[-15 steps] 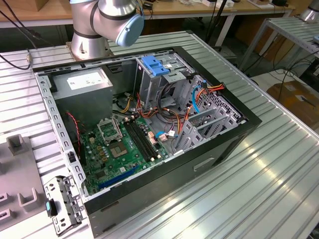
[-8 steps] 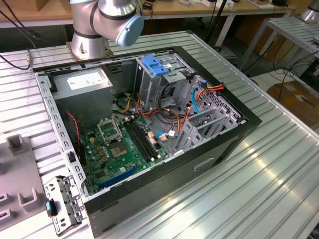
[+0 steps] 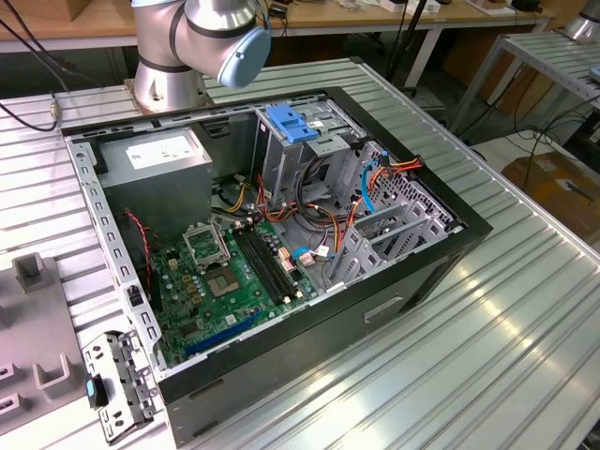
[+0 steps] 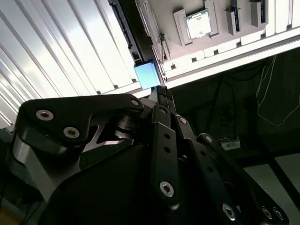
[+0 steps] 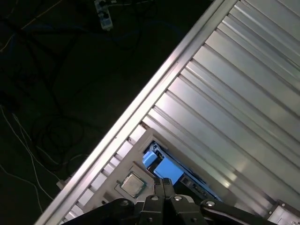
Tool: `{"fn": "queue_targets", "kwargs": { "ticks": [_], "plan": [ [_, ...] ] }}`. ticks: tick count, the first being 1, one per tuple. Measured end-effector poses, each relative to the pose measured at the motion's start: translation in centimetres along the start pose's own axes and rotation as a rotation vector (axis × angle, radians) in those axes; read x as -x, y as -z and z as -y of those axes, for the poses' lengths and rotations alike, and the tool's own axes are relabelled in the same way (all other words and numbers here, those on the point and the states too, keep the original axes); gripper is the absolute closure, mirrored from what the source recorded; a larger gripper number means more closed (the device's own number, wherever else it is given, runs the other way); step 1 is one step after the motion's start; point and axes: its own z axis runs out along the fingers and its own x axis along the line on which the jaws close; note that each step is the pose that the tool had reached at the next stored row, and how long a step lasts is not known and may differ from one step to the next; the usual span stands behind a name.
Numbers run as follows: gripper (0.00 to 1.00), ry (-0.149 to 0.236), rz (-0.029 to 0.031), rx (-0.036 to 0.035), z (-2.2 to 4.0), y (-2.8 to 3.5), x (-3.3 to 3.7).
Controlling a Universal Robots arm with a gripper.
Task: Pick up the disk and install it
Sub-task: 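Pick up the disk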
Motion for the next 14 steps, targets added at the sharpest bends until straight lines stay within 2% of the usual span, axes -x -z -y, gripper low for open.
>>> {"fn": "queue_targets", "kwargs": {
  "ticks": [4, 6, 9, 14],
  "plan": [
    [0.89, 0.046, -0.0018, -0.0010, 0.00, 0.00, 0.00],
    [0.89, 0.086, -0.0034, -0.0019, 0.00, 0.00, 0.00],
    [0.89, 0.124, -0.0050, -0.0027, 0.00, 0.00, 0.00],
    [0.89, 0.207, -0.0083, -0.0046, 0.00, 0.00, 0.00]
  ]
}}
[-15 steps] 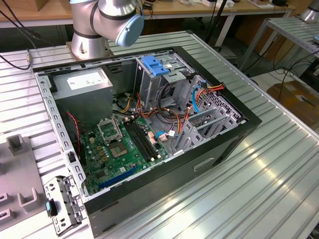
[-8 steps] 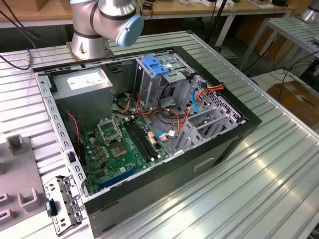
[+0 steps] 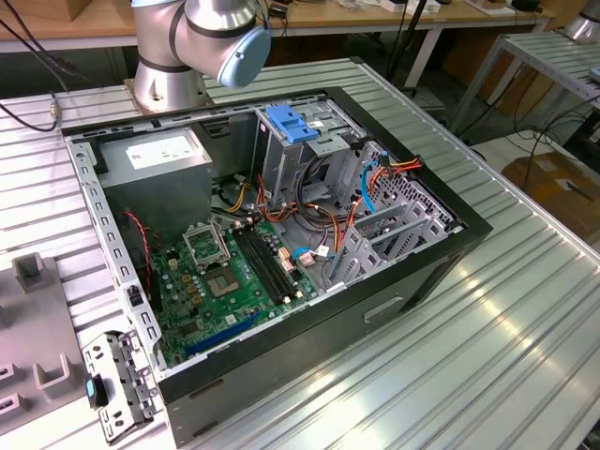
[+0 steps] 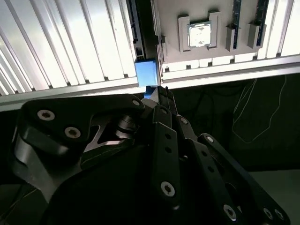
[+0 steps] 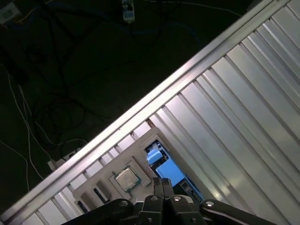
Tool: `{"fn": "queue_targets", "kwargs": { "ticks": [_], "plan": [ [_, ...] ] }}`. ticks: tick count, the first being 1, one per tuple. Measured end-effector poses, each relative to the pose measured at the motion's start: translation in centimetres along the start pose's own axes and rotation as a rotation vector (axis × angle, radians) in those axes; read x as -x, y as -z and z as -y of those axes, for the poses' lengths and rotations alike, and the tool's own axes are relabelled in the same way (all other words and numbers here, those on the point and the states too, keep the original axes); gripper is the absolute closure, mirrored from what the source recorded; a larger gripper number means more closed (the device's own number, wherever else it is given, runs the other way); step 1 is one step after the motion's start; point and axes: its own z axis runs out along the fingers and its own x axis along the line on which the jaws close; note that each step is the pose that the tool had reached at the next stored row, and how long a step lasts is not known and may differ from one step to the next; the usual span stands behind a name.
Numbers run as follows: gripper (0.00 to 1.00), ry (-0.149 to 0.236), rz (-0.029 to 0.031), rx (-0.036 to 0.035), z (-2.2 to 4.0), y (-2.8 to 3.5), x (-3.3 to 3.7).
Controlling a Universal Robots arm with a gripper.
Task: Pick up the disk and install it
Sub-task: 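Pick up the disk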
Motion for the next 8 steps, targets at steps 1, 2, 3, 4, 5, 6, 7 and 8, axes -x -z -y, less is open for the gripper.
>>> {"fn": "queue_targets", "kwargs": {
  "ticks": [1, 2, 3, 4, 5, 6, 7, 8],
  "plan": [
    [0.89, 0.018, -0.0007, -0.0004, 0.00, 0.00, 0.00],
    [0.89, 0.037, -0.0015, -0.0008, 0.00, 0.00, 0.00],
    [0.89, 0.052, -0.0019, -0.0012, 0.00, -0.01, 0.00],
    [0.89, 0.063, -0.0018, -0.0023, -0.02, -0.01, 0.02],
    [0.89, 0.068, -0.0002, -0.0049, -0.07, -0.04, 0.08],
    [0.89, 0.072, 0.0021, -0.0087, -0.13, -0.09, 0.17],
    [0.89, 0.074, 0.0035, -0.0132, -0.23, -0.13, 0.31],
    [0.89, 0.075, 0.0045, -0.0180, -0.35, -0.18, 0.46]
  ]
}}
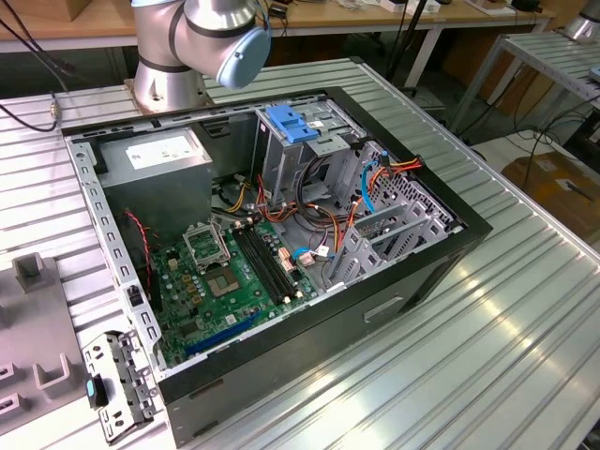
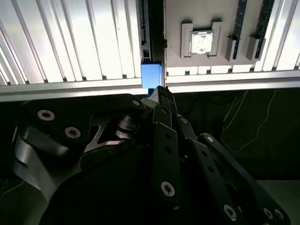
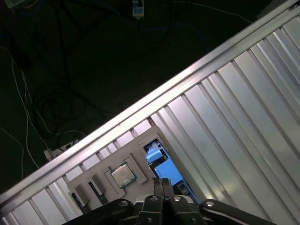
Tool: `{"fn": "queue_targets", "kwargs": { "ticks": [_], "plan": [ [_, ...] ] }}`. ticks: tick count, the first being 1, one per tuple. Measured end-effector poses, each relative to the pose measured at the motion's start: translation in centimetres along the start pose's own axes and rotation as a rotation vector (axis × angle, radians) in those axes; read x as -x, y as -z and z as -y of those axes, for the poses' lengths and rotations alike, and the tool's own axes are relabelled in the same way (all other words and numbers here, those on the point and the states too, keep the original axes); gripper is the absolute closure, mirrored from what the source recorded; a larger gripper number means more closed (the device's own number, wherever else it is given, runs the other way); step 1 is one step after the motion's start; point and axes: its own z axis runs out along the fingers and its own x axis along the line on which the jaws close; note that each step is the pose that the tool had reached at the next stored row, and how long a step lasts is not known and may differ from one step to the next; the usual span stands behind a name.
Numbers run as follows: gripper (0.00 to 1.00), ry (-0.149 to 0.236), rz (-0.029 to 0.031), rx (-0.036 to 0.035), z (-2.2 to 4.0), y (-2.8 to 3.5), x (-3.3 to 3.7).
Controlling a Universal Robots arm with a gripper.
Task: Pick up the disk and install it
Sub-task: 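Pick up the disk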
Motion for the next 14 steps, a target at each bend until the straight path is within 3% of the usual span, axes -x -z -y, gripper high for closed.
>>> {"fn": "queue_targets", "kwargs": {
  "ticks": [2, 5, 7, 14],
  "plan": [
    [0.89, 0.018, 0.0007, -0.0116, -0.18, -0.19, 0.27],
    [0.89, 0.069, 0.0041, -0.0198, -0.19, -0.47, 0.30],
    [0.89, 0.147, 0.0039, -0.0220, -0.19, -0.66, 0.31],
    [0.89, 0.285, 0.0019, -0.0235, -0.18, -0.90, 0.31]
  ]
}}
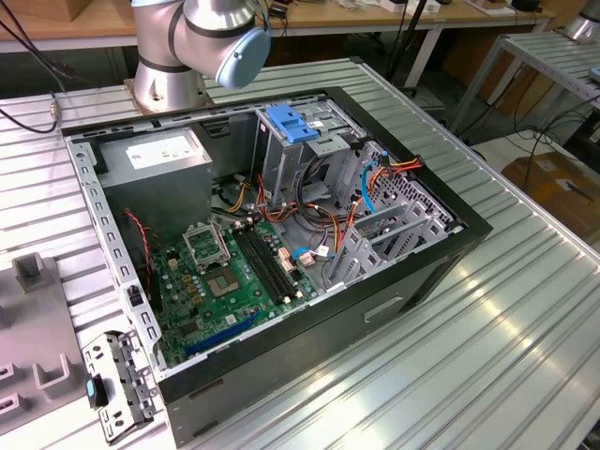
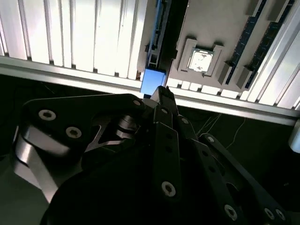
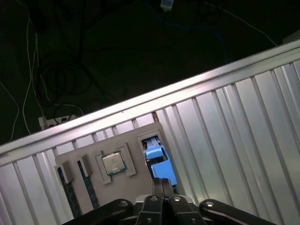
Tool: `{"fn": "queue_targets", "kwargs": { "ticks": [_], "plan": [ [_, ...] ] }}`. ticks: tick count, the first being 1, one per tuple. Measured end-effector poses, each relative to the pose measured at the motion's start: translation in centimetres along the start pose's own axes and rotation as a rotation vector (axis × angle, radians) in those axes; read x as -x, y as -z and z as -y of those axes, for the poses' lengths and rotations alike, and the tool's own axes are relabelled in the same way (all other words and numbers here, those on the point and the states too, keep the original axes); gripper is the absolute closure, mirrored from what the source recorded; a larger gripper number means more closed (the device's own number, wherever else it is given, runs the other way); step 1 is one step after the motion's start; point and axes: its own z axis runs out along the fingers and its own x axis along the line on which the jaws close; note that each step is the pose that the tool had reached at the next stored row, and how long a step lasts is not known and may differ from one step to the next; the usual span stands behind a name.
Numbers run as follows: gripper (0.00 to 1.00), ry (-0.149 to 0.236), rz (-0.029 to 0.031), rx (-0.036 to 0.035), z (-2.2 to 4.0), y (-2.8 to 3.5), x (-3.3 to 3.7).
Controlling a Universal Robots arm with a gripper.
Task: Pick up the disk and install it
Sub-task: 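Pick up the disk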
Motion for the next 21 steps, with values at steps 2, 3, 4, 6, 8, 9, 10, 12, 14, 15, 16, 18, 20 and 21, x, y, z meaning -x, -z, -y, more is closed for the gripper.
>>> {"fn": "queue_targets", "kwargs": {
  "ticks": [2, 3, 4, 6, 8, 9, 10, 12, 14, 15, 16, 18, 20, 21],
  "plan": [
    [0.89, 0.009, 0.0000, -0.0001, 0.00, 0.00, 0.00],
    [0.89, 0.009, 0.0000, -0.0001, 0.00, -0.01, 0.00],
    [0.89, 0.009, 0.0000, -0.0002, 0.00, -0.01, 0.00],
    [0.89, 0.010, 0.0000, -0.0002, 0.00, -0.01, 0.00],
    [0.89, 0.033, 0.0002, -0.0005, 0.00, -0.06, 0.00],
    [0.89, 0.052, 0.0004, -0.0008, 0.00, -0.10, 0.01],
    [0.89, 0.070, 0.0006, -0.0007, 0.00, -0.15, 0.00],
    [0.89, 0.091, 0.0007, -0.0013, -0.01, -0.35, 0.00],
    [0.89, 0.094, 0.0011, -0.0035, -0.22, -0.52, -0.06],
    [0.89, 0.095, 0.0020, -0.0063, -0.30, -0.61, -0.09],
    [0.83, 0.095, 0.0029, -0.0094, -0.34, -0.71, -0.10],
    [0.76, 0.095, 0.0044, -0.0146, -0.35, -0.94, -0.11],
    [0.70, 0.097, 0.0041, -0.0155, -0.37, -1.09, -0.10],
    [0.64, 0.097, 0.0041, -0.0156, -0.37, -1.09, -0.11]
  ]
}}
